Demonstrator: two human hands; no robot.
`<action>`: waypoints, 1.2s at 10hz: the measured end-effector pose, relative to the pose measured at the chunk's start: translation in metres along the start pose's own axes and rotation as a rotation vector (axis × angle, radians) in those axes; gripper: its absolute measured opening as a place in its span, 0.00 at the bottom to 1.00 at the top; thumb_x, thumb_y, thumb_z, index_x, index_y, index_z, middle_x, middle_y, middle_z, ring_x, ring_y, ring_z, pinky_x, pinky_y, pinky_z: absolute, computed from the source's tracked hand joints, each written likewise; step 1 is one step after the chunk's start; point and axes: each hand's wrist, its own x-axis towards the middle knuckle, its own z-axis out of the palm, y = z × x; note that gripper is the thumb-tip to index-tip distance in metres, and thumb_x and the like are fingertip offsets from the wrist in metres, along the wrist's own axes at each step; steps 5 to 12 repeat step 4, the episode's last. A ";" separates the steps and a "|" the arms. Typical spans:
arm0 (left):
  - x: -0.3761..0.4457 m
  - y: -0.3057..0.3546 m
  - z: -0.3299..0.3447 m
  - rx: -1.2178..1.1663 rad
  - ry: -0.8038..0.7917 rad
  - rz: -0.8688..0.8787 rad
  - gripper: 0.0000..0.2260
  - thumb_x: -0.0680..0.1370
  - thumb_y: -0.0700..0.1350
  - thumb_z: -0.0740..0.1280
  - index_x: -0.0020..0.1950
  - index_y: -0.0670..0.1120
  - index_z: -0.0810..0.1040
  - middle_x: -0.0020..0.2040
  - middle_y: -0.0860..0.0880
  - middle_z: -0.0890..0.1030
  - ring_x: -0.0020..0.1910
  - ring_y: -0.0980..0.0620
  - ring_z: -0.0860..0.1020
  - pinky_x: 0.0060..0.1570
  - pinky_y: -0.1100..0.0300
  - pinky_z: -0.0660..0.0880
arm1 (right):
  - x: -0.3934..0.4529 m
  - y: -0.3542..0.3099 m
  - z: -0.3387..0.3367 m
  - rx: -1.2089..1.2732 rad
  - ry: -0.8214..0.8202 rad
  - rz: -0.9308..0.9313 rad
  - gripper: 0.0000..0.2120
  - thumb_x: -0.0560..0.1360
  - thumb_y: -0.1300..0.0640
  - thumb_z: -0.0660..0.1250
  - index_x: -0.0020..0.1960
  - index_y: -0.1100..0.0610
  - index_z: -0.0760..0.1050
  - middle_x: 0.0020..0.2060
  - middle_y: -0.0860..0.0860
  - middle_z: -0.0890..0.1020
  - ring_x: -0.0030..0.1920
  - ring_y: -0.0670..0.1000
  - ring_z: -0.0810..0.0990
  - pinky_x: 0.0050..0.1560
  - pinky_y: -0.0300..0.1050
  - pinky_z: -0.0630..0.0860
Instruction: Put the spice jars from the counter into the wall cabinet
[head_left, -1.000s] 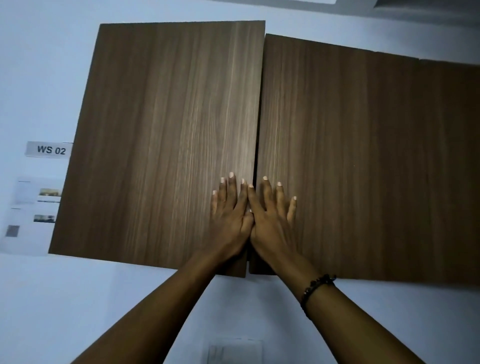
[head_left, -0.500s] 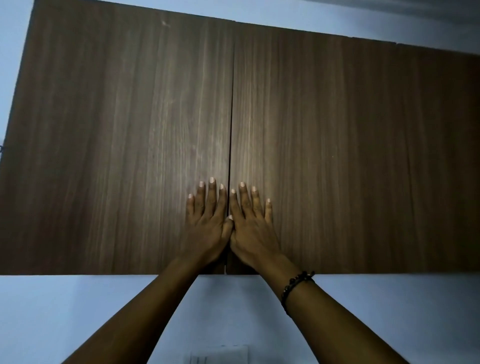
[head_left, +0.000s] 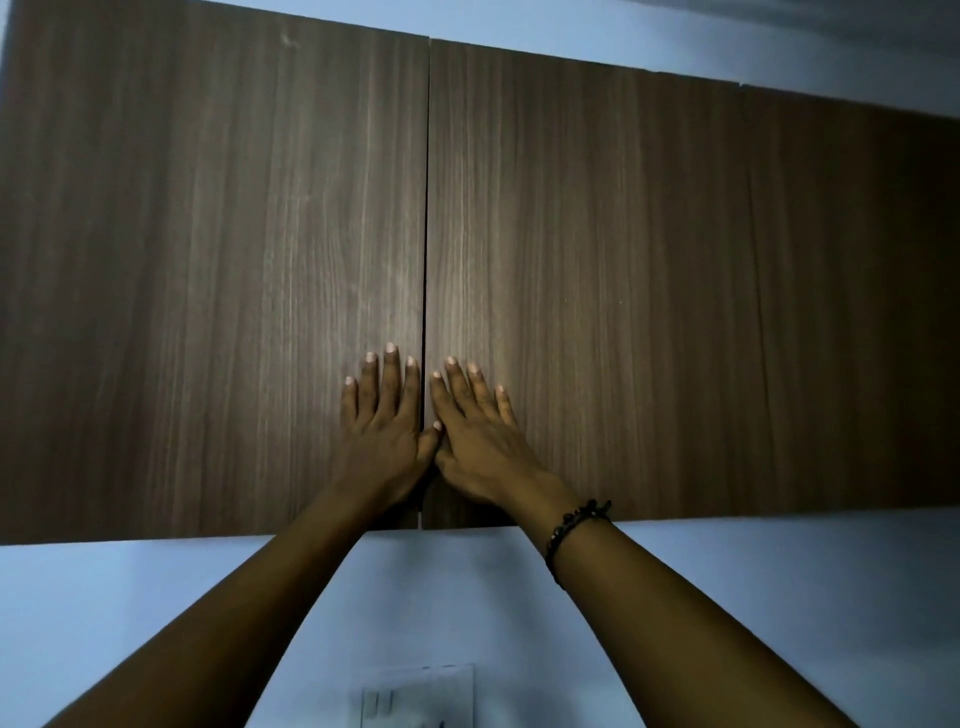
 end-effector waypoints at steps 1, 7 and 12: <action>0.001 0.007 -0.010 -0.007 -0.006 -0.028 0.35 0.78 0.62 0.39 0.81 0.45 0.43 0.81 0.40 0.39 0.80 0.41 0.38 0.76 0.42 0.39 | -0.006 -0.001 -0.012 0.044 -0.027 0.016 0.30 0.82 0.50 0.49 0.79 0.52 0.37 0.78 0.49 0.36 0.77 0.50 0.33 0.77 0.57 0.38; 0.009 0.020 -0.050 -0.001 0.127 0.009 0.34 0.79 0.59 0.41 0.81 0.43 0.42 0.81 0.41 0.40 0.80 0.44 0.38 0.77 0.44 0.37 | -0.018 -0.005 -0.031 -0.054 0.179 0.069 0.32 0.81 0.47 0.49 0.79 0.55 0.38 0.78 0.53 0.36 0.78 0.54 0.34 0.76 0.60 0.38; 0.009 0.020 -0.050 -0.001 0.127 0.009 0.34 0.79 0.59 0.41 0.81 0.43 0.42 0.81 0.41 0.40 0.80 0.44 0.38 0.77 0.44 0.37 | -0.018 -0.005 -0.031 -0.054 0.179 0.069 0.32 0.81 0.47 0.49 0.79 0.55 0.38 0.78 0.53 0.36 0.78 0.54 0.34 0.76 0.60 0.38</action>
